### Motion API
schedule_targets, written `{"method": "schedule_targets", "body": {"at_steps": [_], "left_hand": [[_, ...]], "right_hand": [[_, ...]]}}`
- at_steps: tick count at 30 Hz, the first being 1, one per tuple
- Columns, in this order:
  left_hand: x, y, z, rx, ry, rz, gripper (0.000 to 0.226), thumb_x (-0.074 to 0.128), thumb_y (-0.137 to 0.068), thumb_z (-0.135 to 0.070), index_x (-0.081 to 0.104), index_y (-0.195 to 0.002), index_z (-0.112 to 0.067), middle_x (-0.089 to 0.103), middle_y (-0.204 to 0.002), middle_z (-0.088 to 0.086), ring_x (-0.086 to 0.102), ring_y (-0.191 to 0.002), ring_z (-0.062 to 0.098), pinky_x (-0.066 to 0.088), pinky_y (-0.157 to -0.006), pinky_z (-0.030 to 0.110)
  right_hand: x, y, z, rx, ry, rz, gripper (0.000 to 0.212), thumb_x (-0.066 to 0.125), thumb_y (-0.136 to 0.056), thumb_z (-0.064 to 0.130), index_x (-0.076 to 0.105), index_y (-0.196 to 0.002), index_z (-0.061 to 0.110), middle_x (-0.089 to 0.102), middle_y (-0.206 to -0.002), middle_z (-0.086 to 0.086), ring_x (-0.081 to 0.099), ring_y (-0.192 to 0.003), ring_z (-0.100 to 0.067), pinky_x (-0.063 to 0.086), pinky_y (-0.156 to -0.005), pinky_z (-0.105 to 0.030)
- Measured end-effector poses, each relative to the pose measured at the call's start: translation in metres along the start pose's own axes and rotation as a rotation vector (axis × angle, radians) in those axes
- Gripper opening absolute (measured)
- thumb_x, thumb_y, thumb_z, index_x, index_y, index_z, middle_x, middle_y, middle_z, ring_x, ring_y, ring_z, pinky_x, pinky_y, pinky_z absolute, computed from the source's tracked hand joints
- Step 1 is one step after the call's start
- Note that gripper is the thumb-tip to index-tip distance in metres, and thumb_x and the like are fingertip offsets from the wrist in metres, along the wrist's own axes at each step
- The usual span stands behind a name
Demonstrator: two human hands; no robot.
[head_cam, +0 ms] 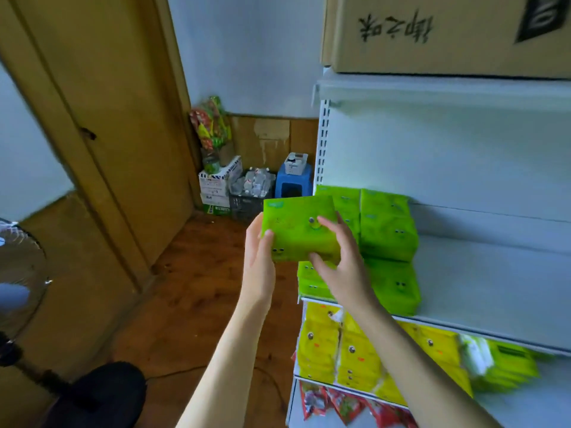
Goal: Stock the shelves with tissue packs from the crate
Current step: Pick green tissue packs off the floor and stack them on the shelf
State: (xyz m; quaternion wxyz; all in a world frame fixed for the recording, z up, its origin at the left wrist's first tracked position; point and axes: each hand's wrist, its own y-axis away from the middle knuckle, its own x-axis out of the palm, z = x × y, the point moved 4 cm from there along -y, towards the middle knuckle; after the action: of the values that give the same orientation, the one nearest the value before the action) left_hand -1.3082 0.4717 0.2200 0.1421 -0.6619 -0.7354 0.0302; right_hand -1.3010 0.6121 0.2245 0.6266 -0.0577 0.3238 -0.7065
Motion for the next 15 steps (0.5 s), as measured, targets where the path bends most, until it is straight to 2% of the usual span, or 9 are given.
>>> {"method": "schedule_targets", "body": {"at_steps": [2, 4, 5, 6, 8, 9, 11, 12, 15], "left_hand": [[0.042, 0.011, 0.003, 0.007, -0.051, 0.060, 0.047, 0.039, -0.092, -0.032, 0.039, -0.138, -0.021, 0.047, -0.139, 0.003, 0.047, -0.125, 0.011, 0.040, -0.105, 0.031], [0.079, 0.019, 0.010, -0.018, -0.107, 0.110, 0.059, 0.037, -0.089, -0.037, 0.033, -0.144, -0.015, 0.040, -0.145, 0.003, 0.038, -0.134, 0.013, 0.032, -0.112, 0.037], [0.095, 0.022, 0.014, -0.029, -0.136, 0.138, 0.059, 0.038, -0.091, -0.037, 0.030, -0.145, -0.014, 0.036, -0.148, 0.004, 0.033, -0.137, 0.014, 0.027, -0.115, 0.033], [0.109, 0.024, 0.017, -0.043, -0.173, 0.168, 0.056, 0.040, -0.095, -0.033, 0.028, -0.146, -0.014, 0.031, -0.151, 0.004, 0.028, -0.139, 0.013, 0.022, -0.114, 0.023], [0.131, 0.025, 0.023, -0.069, -0.267, 0.214, 0.049, 0.038, -0.101, -0.022, 0.024, -0.147, -0.013, 0.025, -0.154, 0.003, 0.023, -0.140, 0.011, 0.018, -0.098, 0.004], [0.139, 0.025, 0.027, -0.079, -0.308, 0.237, 0.048, 0.037, -0.101, -0.020, 0.023, -0.147, -0.013, 0.025, -0.153, 0.003, 0.023, -0.139, 0.012, 0.019, -0.092, 0.003], [0.147, 0.024, 0.037, -0.102, -0.386, 0.290, 0.049, 0.038, -0.100, -0.021, 0.024, -0.147, -0.010, 0.028, -0.152, 0.006, 0.027, -0.139, 0.016, 0.022, -0.091, 0.006], [0.148, 0.021, 0.041, -0.094, -0.445, 0.318, 0.050, 0.039, -0.100, -0.021, 0.025, -0.146, -0.009, 0.030, -0.151, 0.007, 0.029, -0.139, 0.018, 0.023, -0.096, 0.009], [0.142, 0.007, 0.053, -0.007, -0.769, 0.369, 0.046, 0.041, -0.099, -0.026, 0.037, -0.142, -0.009, 0.034, -0.149, 0.011, 0.029, -0.139, 0.022, 0.019, -0.114, 0.032]], "right_hand": [[-0.042, 0.010, -0.011, 0.029, 0.003, -0.049, 0.063, 0.066, -0.081, -0.001, 0.040, -0.119, 0.042, 0.034, -0.147, -0.002, 0.024, -0.140, -0.010, 0.018, -0.107, -0.004], [-0.078, 0.020, -0.026, 0.056, 0.018, -0.099, 0.061, 0.066, -0.081, 0.001, 0.040, -0.120, 0.039, 0.040, -0.145, -0.007, 0.028, -0.140, -0.016, 0.020, -0.109, -0.008], [-0.093, 0.025, -0.032, 0.071, 0.028, -0.122, 0.059, 0.065, -0.081, 0.004, 0.040, -0.120, 0.040, 0.042, -0.143, -0.008, 0.029, -0.139, -0.018, 0.021, -0.110, -0.012], [-0.106, 0.030, -0.039, 0.088, 0.035, -0.143, 0.056, 0.064, -0.079, 0.009, 0.040, -0.119, 0.042, 0.044, -0.141, -0.008, 0.031, -0.138, -0.019, 0.023, -0.112, -0.018], [-0.126, 0.036, -0.052, 0.129, 0.047, -0.172, 0.052, 0.063, -0.078, 0.014, 0.041, -0.116, 0.043, 0.047, -0.138, -0.007, 0.036, -0.136, -0.020, 0.027, -0.111, -0.028], [-0.133, 0.038, -0.058, 0.150, 0.051, -0.176, 0.053, 0.064, -0.079, 0.012, 0.042, -0.115, 0.042, 0.049, -0.136, -0.005, 0.038, -0.133, -0.020, 0.028, -0.110, -0.028], [-0.143, 0.041, -0.072, 0.180, 0.066, -0.178, 0.055, 0.066, -0.080, 0.003, 0.044, -0.116, 0.038, 0.051, -0.133, -0.003, 0.043, -0.129, -0.018, 0.031, -0.106, -0.019], [-0.145, 0.043, -0.079, 0.196, 0.080, -0.182, 0.055, 0.067, -0.080, 0.000, 0.046, -0.117, 0.034, 0.051, -0.133, -0.003, 0.044, -0.127, -0.018, 0.031, -0.103, -0.013], [-0.142, 0.050, -0.096, 0.254, 0.106, -0.186, 0.050, 0.067, -0.081, 0.001, 0.049, -0.122, 0.025, 0.050, -0.135, -0.005, 0.043, -0.127, -0.017, 0.026, -0.095, 0.002]]}}
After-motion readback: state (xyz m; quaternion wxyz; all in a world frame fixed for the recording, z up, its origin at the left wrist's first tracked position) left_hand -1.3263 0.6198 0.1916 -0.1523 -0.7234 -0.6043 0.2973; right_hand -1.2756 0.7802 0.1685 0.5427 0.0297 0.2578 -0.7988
